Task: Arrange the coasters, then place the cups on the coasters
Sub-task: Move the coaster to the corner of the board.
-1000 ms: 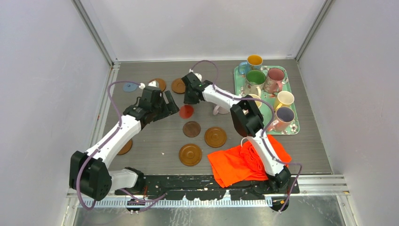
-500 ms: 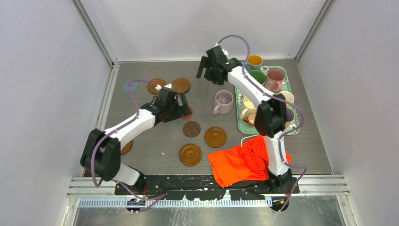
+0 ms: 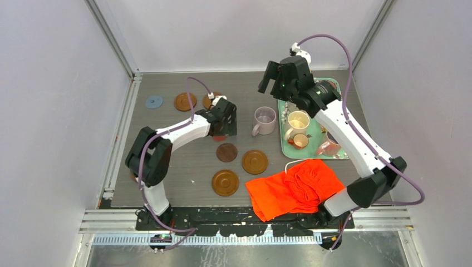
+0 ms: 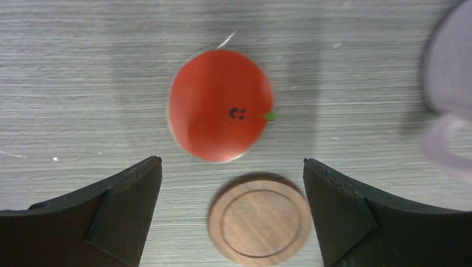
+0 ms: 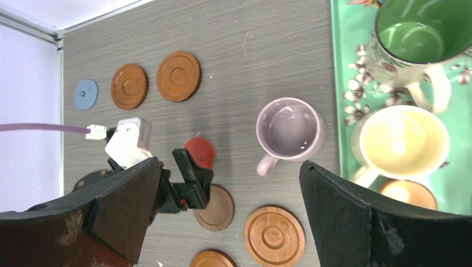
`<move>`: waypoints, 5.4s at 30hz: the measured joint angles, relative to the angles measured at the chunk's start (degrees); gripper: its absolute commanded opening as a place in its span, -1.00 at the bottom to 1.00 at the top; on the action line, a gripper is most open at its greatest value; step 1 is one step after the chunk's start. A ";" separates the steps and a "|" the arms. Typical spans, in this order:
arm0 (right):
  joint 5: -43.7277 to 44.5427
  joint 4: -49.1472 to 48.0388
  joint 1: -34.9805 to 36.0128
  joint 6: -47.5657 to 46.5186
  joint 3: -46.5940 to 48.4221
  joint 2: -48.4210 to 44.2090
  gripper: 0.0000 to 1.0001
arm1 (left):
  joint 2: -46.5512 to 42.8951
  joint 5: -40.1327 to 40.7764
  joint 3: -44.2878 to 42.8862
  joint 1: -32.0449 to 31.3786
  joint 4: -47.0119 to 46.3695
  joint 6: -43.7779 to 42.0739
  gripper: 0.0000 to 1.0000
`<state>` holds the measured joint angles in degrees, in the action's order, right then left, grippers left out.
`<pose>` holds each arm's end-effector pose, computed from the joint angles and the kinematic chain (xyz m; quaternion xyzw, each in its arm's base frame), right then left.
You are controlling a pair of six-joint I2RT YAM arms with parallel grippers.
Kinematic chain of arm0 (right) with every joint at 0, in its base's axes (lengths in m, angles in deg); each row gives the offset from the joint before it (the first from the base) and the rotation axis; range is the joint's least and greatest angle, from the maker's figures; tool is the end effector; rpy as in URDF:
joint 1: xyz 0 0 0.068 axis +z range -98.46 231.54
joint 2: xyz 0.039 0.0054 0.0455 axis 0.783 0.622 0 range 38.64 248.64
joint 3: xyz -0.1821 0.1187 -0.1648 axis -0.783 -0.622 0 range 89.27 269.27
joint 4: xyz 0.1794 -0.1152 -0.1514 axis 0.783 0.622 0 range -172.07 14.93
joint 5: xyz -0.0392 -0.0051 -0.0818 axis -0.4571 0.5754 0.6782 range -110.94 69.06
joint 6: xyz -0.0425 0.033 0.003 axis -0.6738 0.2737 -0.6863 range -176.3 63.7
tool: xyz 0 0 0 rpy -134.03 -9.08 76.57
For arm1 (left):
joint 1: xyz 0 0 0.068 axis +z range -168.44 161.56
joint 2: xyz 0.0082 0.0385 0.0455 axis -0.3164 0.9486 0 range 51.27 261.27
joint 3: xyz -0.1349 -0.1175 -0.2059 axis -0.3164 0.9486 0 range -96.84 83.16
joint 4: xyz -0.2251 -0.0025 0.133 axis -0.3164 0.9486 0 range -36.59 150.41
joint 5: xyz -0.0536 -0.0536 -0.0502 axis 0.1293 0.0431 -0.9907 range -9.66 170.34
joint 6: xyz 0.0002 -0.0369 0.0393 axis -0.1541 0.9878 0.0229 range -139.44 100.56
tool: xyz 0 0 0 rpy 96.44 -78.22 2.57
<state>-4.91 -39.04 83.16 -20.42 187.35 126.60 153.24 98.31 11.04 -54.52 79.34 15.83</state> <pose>0.2880 0.1659 0.4207 0.0989 0.8668 0.1610 0.4615 0.3118 -0.2134 0.2126 -0.0392 0.9443 -0.0482 0.3231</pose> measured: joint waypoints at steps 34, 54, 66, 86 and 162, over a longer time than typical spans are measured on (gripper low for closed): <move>1.88 3.37 -0.09 -1.77 -8.22 -13.11 1.00 | 11.19 -3.19 -4.76 7.72 -1.77 -4.57 0.71; -0.26 3.06 -0.09 -2.16 -12.72 -17.51 1.00 | 5.86 -4.11 2.19 20.26 -3.37 0.31 0.84; -0.98 2.73 -0.09 -3.04 -13.25 -19.06 1.00 | 3.61 -5.20 3.52 10.78 -2.71 -4.04 1.00; -1.11 2.49 -0.09 -3.26 -15.23 -19.98 1.00 | 11.47 -3.80 -5.40 9.07 -0.46 -6.36 0.57; -3.72 1.60 -0.09 -7.85 -15.76 -20.06 1.00 | 18.01 -8.41 -18.21 50.66 12.35 -10.23 0.89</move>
<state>-8.62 -37.45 83.07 -28.27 171.59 106.53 171.25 89.90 -7.16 -3.85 91.69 5.60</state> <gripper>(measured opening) 0.996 0.886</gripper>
